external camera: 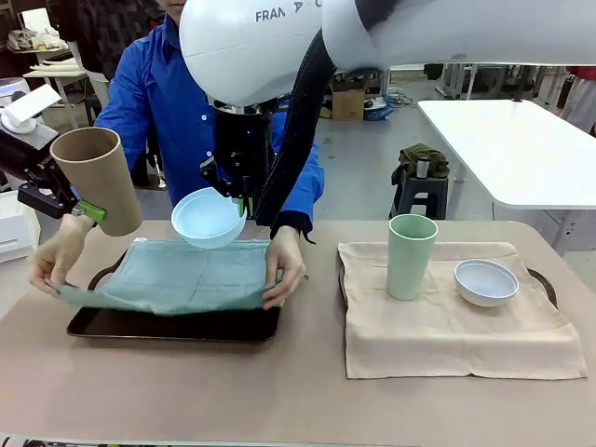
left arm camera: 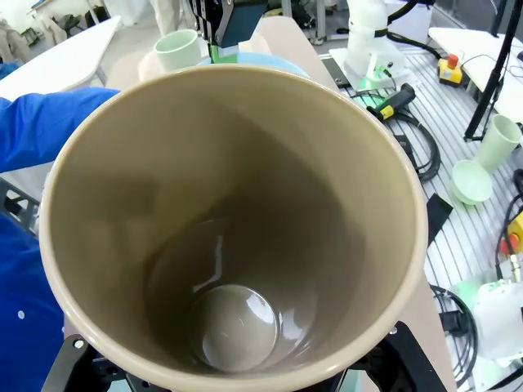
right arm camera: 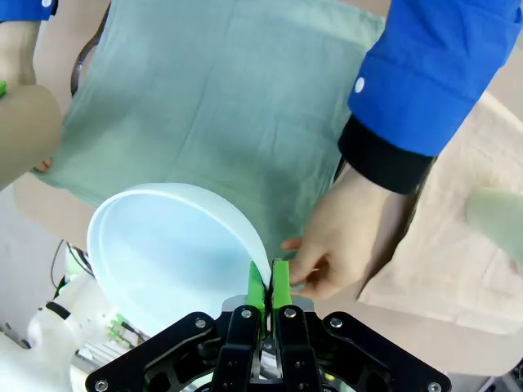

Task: Set up a tray with a mat and arrange the tableware.
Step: Place the Picnic Bowl and Reusable plastic cup back onto the Handle tray in front of the human's position.

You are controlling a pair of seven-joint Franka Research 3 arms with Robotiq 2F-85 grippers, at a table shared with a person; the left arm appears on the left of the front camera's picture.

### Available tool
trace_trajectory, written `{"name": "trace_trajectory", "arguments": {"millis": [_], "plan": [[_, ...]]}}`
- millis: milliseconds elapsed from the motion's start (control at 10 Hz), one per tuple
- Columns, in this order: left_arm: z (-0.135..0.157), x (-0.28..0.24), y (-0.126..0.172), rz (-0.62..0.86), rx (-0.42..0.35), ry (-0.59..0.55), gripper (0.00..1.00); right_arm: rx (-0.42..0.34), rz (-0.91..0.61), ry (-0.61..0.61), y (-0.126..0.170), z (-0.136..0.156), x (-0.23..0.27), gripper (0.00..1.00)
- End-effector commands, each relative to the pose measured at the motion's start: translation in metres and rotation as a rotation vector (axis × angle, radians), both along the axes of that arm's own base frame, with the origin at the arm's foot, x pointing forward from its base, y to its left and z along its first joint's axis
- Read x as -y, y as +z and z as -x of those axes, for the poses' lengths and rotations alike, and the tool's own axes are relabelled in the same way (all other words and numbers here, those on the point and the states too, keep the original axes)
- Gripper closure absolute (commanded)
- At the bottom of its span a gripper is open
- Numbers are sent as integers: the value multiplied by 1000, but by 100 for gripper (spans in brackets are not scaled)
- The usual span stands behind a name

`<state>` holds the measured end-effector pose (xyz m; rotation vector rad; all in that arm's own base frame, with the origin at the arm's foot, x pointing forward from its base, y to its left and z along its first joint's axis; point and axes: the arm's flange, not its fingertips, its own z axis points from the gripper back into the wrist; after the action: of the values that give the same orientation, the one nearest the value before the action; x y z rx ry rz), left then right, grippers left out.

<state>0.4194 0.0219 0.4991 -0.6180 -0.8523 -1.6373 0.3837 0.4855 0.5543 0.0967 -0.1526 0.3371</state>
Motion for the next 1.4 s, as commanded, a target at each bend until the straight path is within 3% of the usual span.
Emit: {"name": "trace_trajectory", "arguments": {"millis": [0, 1300], "plan": [[0, -1, 3, -6, 10, -17, 100, 5, 5, -2, 0, 0, -1, 100], [0, -1, 3, -6, 10, -17, 100, 5, 5, -2, 0, 0, -1, 100]]}}
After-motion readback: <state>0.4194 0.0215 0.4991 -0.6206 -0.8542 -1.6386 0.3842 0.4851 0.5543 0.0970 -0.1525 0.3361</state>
